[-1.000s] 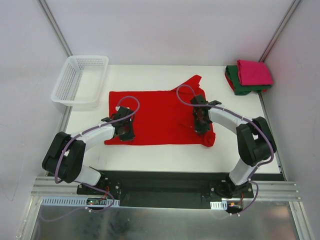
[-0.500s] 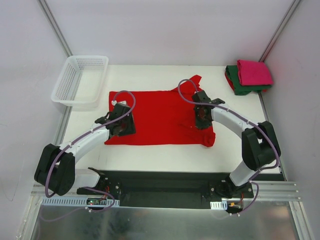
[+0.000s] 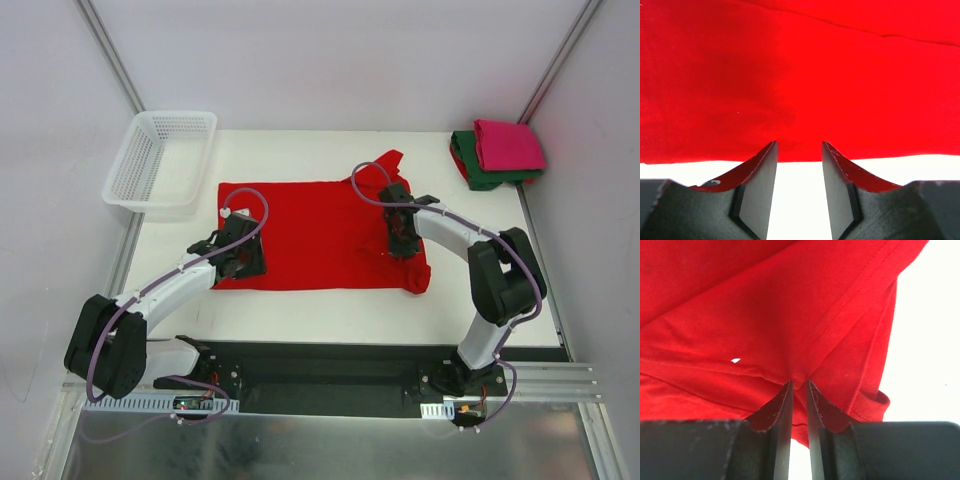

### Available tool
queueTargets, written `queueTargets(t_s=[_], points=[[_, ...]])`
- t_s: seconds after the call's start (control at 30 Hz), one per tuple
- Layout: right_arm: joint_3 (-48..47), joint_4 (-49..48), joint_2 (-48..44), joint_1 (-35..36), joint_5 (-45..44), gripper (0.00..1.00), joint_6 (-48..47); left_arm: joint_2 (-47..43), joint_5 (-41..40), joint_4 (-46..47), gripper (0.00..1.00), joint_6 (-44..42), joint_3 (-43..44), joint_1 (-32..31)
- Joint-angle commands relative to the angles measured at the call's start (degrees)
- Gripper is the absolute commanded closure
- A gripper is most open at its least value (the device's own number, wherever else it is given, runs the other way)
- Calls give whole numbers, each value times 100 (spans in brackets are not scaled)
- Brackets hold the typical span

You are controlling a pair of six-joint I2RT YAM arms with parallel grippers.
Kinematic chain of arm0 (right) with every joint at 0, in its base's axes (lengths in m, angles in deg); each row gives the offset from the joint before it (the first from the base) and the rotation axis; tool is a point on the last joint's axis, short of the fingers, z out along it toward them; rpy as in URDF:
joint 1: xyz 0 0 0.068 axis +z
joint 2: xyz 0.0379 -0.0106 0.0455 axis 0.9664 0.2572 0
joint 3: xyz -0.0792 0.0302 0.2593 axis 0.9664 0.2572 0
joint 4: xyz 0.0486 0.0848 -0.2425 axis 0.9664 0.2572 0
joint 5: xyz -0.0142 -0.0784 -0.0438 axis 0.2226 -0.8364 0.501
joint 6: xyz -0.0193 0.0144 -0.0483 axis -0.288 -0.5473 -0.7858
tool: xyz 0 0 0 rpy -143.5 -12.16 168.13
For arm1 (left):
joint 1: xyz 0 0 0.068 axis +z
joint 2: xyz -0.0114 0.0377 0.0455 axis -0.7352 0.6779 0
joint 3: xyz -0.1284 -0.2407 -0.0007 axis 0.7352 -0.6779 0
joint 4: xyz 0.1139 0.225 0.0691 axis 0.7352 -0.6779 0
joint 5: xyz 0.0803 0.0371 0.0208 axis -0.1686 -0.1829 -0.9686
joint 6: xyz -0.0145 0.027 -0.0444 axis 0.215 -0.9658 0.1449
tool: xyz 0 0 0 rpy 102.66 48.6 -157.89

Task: Fold and stack the t-shirts
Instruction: Fold the flattened tshirt in 1/3 of the way

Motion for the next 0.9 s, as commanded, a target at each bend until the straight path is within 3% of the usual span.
queueTargets(t_s=[0.0,0.4,0.63,0.87], points=[[-92,33,30,-81,-250,81,152,-82,-136,-44,61,-1,-35,-59],[14,-2,127,-169,-145,78,161,23,-153,-52,65,-1,-9,-68],[-21,-28,232,-169,14,71,144,-12,-197,-52,67,-10,-70,-68],[-30,-28,355,-160,58,75,117,-3,-206,-52,67,-10,-53,-59]])
